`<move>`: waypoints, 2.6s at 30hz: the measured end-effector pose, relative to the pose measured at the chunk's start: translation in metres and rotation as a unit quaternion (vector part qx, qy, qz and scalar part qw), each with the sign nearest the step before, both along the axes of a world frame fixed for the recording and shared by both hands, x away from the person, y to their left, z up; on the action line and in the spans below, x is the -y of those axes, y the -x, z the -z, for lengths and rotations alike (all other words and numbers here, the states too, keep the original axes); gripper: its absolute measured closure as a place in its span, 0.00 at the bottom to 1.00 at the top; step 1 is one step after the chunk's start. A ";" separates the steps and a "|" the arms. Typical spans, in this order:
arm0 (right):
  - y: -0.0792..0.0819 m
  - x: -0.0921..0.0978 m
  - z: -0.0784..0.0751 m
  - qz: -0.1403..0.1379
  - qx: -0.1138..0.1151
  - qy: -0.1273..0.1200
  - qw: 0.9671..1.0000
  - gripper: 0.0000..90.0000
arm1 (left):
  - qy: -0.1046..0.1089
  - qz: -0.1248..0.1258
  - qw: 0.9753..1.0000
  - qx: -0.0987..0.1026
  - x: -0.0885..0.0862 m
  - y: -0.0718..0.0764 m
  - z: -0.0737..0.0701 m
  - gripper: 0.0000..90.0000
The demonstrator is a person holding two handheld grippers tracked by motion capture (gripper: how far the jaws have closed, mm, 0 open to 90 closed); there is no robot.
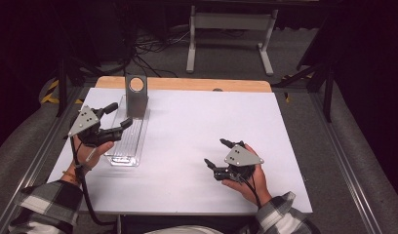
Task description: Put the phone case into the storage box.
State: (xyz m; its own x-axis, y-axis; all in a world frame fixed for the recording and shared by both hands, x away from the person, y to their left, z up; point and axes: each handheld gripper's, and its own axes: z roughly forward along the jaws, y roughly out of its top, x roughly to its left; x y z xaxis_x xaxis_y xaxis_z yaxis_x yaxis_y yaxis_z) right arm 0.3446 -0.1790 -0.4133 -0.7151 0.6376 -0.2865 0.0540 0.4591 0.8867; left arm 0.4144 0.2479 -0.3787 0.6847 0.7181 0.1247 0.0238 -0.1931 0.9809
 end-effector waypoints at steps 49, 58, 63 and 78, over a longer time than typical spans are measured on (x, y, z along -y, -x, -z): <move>0.002 0.001 -0.002 0.000 0.012 -0.010 1.000 0.16 | -0.006 0.064 0.998 0.013 0.035 0.040 0.015 0.06; 0.002 0.000 -0.001 -0.002 0.009 -0.012 1.000 0.13 | -0.011 0.068 0.998 0.014 0.039 0.048 0.021 0.06; 0.003 -0.001 -0.002 -0.004 0.008 -0.018 1.000 0.11 | -0.014 0.076 0.997 0.009 0.042 0.052 0.026 0.06; 0.007 0.000 0.000 0.003 0.013 -0.012 1.000 0.09 | -0.024 0.088 0.996 -0.004 0.048 0.066 0.041 0.07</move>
State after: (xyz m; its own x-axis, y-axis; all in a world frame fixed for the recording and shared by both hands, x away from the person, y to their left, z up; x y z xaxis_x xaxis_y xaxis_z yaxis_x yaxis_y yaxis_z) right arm 0.3376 -0.1785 -0.4136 -0.7034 0.6492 -0.2896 0.0339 0.4375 0.8986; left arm 0.3488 0.1999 -0.4194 0.8000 0.5807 0.1509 -0.0071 -0.2422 0.9702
